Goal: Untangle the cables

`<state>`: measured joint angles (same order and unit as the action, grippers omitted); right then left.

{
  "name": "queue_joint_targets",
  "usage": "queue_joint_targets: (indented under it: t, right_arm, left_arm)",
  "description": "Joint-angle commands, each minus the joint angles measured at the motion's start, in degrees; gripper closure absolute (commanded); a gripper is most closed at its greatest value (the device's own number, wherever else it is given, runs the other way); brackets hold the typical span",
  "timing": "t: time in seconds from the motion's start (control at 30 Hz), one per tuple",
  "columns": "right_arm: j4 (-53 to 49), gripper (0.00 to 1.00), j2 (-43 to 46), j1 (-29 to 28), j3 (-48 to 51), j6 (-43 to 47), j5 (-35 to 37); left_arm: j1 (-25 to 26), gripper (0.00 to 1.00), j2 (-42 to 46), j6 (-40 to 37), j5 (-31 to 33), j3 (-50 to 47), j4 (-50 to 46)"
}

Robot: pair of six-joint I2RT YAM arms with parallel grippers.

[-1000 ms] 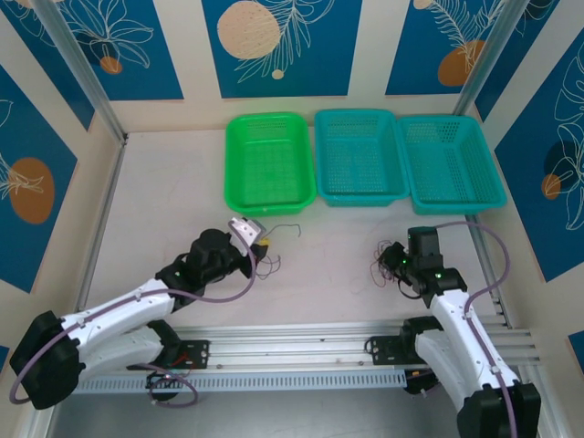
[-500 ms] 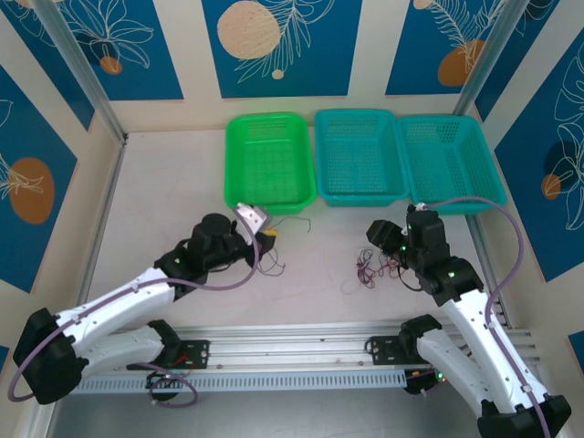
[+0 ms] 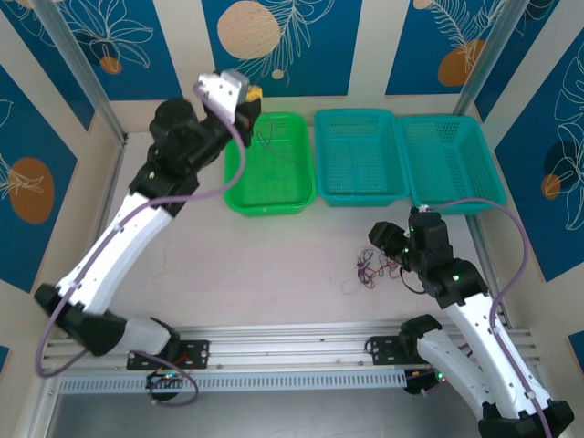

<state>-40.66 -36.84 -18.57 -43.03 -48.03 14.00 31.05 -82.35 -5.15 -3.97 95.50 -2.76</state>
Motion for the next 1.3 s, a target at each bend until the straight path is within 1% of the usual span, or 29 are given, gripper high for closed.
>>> queue_joint_targets:
  t: [0.0,0.13,0.23,0.33,0.47,0.5,0.53,0.57,0.6,0.67,0.7,0.73,0.87,0.93,0.97,1.0,1.1,1.13,1.17,1.23,1.27]
  right_arm:
    - [-2.6,0.42,1.8,-0.5,-1.7,-0.2,1.0]
    - [-3.4,0.42,3.2,-0.4,-1.0,-0.5,0.9]
    - [-4.2,0.42,4.0,-0.5,-0.8,-0.5,0.5]
    - [-5.3,0.42,4.8,-0.5,-0.7,-0.5,0.8]
    - [-5.7,0.42,6.2,-0.4,0.1,-0.6,0.9]
    - [-5.7,0.42,6.5,-0.5,0.3,-0.7,0.6]
    - [-5.5,0.42,6.6,-0.4,0.6,-0.7,0.5]
    - [-5.4,0.42,6.6,-0.4,0.8,-0.7,0.4]
    - [-5.4,0.42,6.6,-0.4,0.9,-0.7,0.3]
    - [-5.2,0.42,6.5,-0.5,1.2,-0.8,0.4]
    - [-5.2,0.42,6.5,-0.4,1.4,-1.2,0.8]
    - [-5.3,0.42,6.5,-0.5,1.6,-1.5,1.1]
    - [-5.0,0.4,5.9,-0.4,2.8,-2.3,3.2]
    - [-4.9,0.34,4.6,-0.4,3.6,-2.9,4.4]
    - [-4.9,0.33,3.5,-0.3,3.8,-3.2,5.1]
    - [-5.0,0.3,2.0,-0.2,4.0,-3.7,5.8]
    - [-4.7,0.26,-3.3,0.8,4.3,-4.8,7.2]
    - [-4.4,0.22,-5.2,1.4,4.3,-5.1,7.2]
    - [-3.8,0.2,-7.5,2.3,4.4,-5.3,6.9]
    - [-1.5,0.2,-11.3,4.1,4.6,-4.2,4.2]
    - [0.5,0.2,-13.7,5.1,4.7,-2.6,1.6]
  left_arm:
    - [-2.3,1.0,-6.5,-1.0,-1.1,7.0,-4.8]
    - [-3.9,1.0,-13.9,0.6,-1.8,11.6,-6.5]
    - [-5.0,1.0,-18.1,2.0,-1.7,11.1,-6.5]
    - [-6.5,1.0,-21.0,5.9,-2.9,7.2,-4.8]
    - [-7.3,1.0,-22.9,8.0,-0.5,0.3,-1.9]
    - [-7.5,0.91,-23.4,8.7,0.4,-1.3,-1.5]
    - [-7.8,0.75,-23.8,9.3,0.7,-2.4,-1.5]
    - [-8.2,0.56,-24.3,10.4,0.8,-3.3,-1.5]
    - [-8.6,0.42,-24.4,11.5,0.6,-4.3,-1.4]
    - [-8.9,0.28,-23.1,12.3,0.2,-6.9,0.4]
    - [-8.9,0.24,-21.8,12.5,0.1,-8.5,1.8]
    - [-8.9,0.22,-20.4,12.7,-0.1,-9.7,2.8]
    - [-8.6,0.22,-12.0,14.7,-3.1,-15.5,7.1]
    - [-7.9,0.24,-6.8,16.2,-4.9,-19.3,9.5]
    - [-7.1,0.25,-4.2,16.7,-5.7,-21.4,10.2]
    - [-6.3,0.25,-1.4,17.0,-6.5,-23.6,10.8]
    - [-2.2,0.27,5.8,16.8,-7.6,-30.1,12.0]
    - [-0.9,0.27,7.8,16.7,-7.4,-32.0,12.1]
    - [1.0,0.27,9.8,16.1,-7.2,-34.6,12.6]
    - [4.5,0.28,13.2,15.6,-6.3,-39.1,13.1]
    - [6.3,0.28,14.7,15.5,-6.0,-41.4,13.3]
